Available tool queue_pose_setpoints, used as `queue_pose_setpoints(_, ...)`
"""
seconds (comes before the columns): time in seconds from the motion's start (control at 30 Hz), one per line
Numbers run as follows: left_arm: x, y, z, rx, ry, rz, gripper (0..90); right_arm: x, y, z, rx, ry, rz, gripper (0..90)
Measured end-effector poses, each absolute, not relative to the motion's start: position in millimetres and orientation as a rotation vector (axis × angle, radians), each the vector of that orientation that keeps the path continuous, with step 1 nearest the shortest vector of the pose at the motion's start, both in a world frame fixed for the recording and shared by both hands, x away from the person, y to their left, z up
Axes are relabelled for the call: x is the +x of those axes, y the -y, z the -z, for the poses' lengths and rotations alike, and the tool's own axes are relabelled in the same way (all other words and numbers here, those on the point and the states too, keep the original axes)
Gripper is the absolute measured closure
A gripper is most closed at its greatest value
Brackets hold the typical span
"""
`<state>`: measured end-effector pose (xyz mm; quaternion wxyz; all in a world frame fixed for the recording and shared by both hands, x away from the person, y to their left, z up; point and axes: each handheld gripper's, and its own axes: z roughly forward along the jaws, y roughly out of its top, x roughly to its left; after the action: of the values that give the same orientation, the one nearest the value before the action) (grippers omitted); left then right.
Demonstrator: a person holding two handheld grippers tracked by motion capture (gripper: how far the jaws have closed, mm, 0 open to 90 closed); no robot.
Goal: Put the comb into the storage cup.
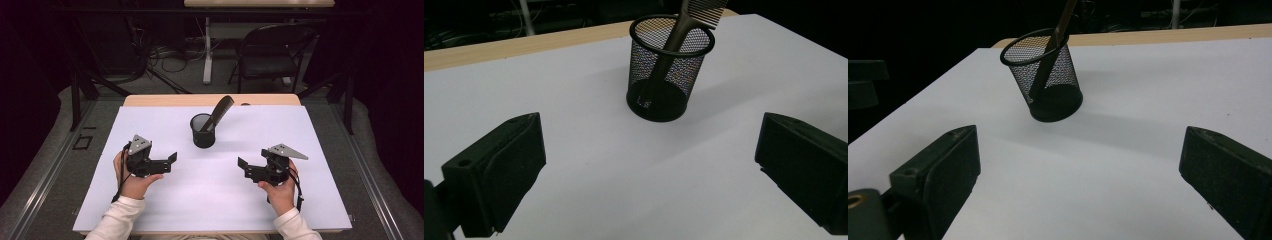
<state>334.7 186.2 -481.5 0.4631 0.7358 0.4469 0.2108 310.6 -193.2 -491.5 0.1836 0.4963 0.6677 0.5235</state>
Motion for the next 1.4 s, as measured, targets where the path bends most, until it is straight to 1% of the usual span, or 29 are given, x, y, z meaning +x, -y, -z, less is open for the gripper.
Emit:
queue_pose_setpoints(0.43, 335, -187, 482, 1.807, -1.1, -0.521, 0.0, 312, 198, 508, 1.446, -1.89, -1.458, 3.2)
queue_pose_setpoints(1.4, 336, -187, 482, 1.81, -1.102, -0.525, 0.0, 313, 198, 514, 1.446, -1.915, -1.416, 4.0)
